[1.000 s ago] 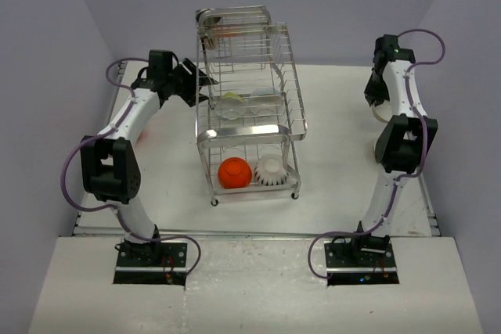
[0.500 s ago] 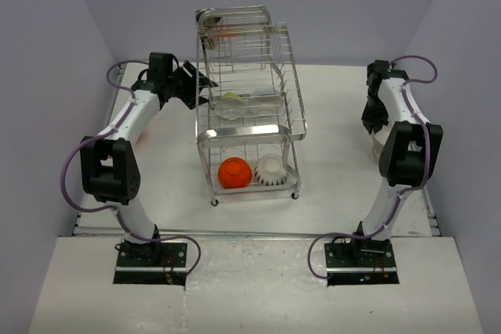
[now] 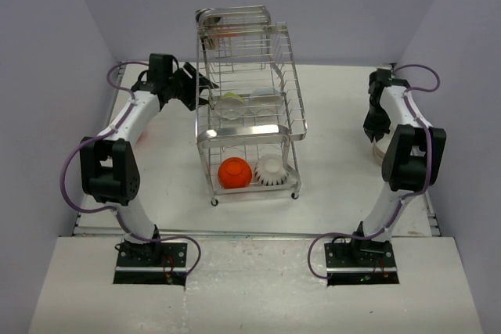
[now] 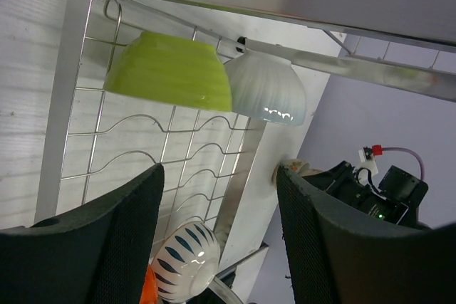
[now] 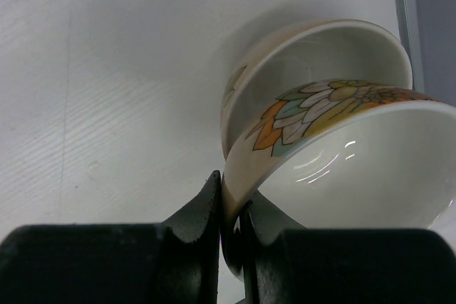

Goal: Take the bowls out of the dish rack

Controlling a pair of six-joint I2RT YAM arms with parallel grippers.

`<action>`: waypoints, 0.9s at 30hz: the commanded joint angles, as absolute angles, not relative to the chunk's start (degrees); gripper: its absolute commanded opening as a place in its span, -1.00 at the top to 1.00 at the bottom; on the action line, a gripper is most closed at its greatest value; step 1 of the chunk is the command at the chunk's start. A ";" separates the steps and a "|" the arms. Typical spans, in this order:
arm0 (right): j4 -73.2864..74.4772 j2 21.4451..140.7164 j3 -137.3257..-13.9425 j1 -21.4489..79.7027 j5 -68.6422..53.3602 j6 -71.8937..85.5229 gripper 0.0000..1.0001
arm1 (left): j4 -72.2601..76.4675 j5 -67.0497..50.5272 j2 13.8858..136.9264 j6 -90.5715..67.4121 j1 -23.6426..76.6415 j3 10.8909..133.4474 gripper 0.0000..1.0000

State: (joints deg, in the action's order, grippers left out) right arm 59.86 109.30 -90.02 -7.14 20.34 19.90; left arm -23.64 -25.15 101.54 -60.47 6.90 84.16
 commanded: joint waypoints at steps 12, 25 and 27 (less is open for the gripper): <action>56.51 105.03 -86.49 -10.20 21.36 20.04 1.00 | -23.47 -26.81 99.49 -59.24 7.21 84.02 -0.31; 55.46 108.10 -85.61 -10.99 20.13 19.95 1.00 | -23.20 -27.16 99.76 -59.33 7.12 84.02 -0.32; 55.46 108.37 -85.87 -11.25 19.60 19.86 0.95 | -23.38 -27.07 99.67 -59.24 7.12 84.11 -0.32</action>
